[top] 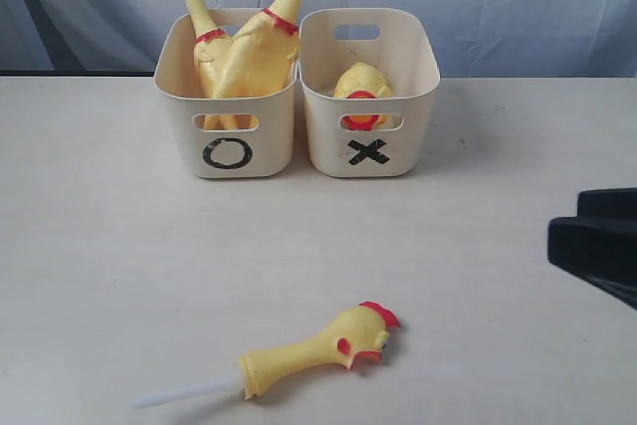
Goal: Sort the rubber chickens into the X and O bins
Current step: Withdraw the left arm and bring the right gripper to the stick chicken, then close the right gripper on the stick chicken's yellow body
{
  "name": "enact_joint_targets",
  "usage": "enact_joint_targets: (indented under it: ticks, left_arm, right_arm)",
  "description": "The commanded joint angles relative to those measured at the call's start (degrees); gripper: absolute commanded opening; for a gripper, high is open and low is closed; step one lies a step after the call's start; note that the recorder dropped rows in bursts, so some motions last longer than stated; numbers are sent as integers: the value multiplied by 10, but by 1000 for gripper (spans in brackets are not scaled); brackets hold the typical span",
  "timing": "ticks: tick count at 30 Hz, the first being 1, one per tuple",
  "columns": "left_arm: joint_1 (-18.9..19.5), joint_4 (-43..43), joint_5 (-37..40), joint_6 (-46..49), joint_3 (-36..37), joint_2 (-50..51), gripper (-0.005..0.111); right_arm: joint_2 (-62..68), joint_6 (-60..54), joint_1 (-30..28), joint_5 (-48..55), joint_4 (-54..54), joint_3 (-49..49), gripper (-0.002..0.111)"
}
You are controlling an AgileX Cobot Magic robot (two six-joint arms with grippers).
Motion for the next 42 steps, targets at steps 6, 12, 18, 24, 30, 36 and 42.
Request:
enact_joint_targets:
  ticks: [6,12,18,24,30,36,42]
  left_arm:
    - [2,-6,-1,-1,4,-14,0]
    - [2,-6,0,-1,4,-14,0]
    - [2,-8,0,-1,4,-14,0]
    - [2,-1,0,-1,4,-14,0]
    - [2,38,-8,-25,4,-14,0]
    - [2,111,-8,-111,4,-14,0]
    - [2,108,-7,-111,4,-14,0]
  right_arm:
    - [178,-196,1,-7,1,3,35]
    - [307,-329,1,0,4,-14,35]
    - [417,-462,1,5,25,-62,35]
    - [522,-540,13,43,62,-120,35]
    - [602,-595,63,49,61,-164,35]
    - [658,-595,102,42,16,-202,35]
    - [704,-595,127,32,-27,-227,35]
